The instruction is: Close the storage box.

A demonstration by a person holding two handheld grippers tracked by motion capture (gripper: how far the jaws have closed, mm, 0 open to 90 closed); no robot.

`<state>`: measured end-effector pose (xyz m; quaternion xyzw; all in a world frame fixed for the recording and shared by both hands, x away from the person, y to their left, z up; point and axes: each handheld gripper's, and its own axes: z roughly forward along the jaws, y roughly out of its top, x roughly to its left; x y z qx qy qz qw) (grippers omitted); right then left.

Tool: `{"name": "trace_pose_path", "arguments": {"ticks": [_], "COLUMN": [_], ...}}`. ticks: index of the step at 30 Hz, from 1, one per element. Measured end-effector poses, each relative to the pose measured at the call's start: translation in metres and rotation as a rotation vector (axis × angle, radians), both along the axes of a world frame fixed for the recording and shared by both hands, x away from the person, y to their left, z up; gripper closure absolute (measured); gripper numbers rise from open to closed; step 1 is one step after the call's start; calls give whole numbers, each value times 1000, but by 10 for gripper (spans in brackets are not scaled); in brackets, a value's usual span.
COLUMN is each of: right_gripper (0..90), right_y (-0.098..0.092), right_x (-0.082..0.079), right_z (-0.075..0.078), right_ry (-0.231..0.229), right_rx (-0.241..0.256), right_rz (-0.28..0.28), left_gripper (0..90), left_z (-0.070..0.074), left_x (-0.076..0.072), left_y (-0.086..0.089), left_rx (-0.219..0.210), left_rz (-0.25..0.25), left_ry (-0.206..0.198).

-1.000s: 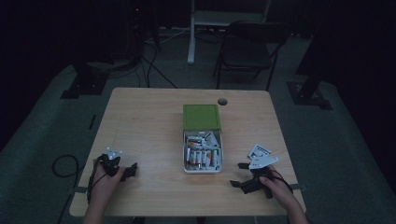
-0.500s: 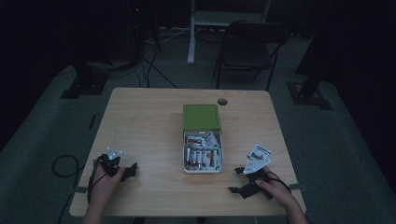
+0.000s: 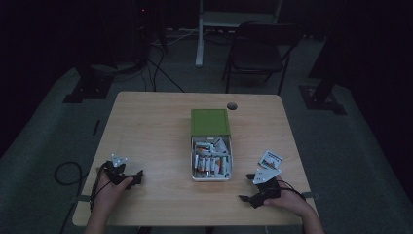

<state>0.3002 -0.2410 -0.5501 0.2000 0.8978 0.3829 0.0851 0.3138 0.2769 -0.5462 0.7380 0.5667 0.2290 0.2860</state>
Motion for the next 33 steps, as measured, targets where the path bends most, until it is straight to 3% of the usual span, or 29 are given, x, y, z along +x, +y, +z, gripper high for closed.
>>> {"name": "trace_pose_path", "arguments": {"ticks": [13,22,27,33], "right_gripper": [128,129,138,137], "right_y": [1,0,1,1], "right_x": [-2,-2,-3,-1], "right_z": [0,1,2,3], "right_ry": [-2,22,16,22], "right_rx": [1,20,4,45], "right_rz": [-27,-66,-68,-104], "left_gripper": [4,4,3,3], "left_z": [3,5,7,15], "left_x": [-10,-17,-21,-23], "left_y": [-13,-29,-43,-59], "left_rx": [5,-3,-11,-19], "left_rz": [-169,-249,-318,-389], "left_ry": [-13,-14,-34,-69]}}
